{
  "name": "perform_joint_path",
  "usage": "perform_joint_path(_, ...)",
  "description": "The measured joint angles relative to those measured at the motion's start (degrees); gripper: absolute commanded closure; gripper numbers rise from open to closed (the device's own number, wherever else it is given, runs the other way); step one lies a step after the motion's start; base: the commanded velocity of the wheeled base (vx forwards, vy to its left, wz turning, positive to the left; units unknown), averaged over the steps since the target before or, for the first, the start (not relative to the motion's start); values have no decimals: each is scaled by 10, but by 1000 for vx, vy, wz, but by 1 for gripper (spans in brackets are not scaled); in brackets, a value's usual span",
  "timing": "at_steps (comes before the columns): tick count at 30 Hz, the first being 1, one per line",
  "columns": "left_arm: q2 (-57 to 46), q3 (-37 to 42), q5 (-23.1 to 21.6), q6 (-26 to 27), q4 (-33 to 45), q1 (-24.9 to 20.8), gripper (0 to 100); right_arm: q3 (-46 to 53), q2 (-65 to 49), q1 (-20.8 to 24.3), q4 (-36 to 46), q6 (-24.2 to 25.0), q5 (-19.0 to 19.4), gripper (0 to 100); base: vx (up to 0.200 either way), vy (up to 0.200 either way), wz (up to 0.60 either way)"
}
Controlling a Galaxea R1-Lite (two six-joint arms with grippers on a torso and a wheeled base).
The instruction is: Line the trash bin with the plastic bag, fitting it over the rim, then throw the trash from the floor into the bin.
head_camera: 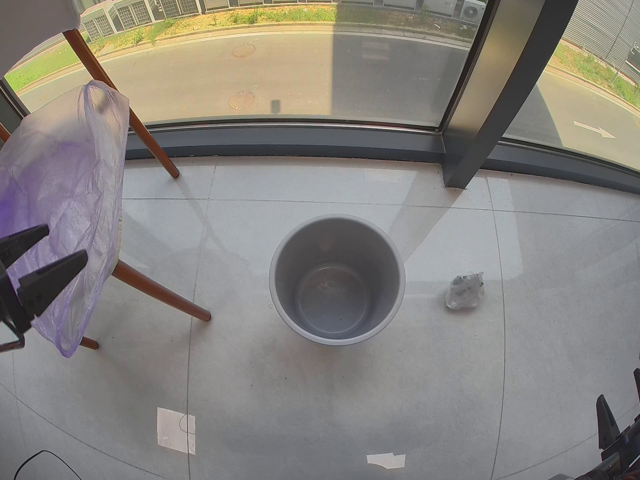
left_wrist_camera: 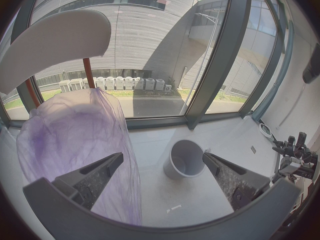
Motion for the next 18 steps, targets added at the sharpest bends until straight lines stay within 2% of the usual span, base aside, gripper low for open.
perform_joint_path(5, 65, -5, 7, -10, -90, -2, 0, 0, 0, 0, 0, 0, 0, 0, 0, 0, 0)
perform_joint_path(11, 113, -13, 60, -5, -109, -12, 0, 0, 0, 0, 0, 0, 0, 0, 0, 0, 0)
perform_joint_path(18, 141, -31, 71, 62, -114, -18, 0, 0, 0, 0, 0, 0, 0, 0, 0, 0, 0)
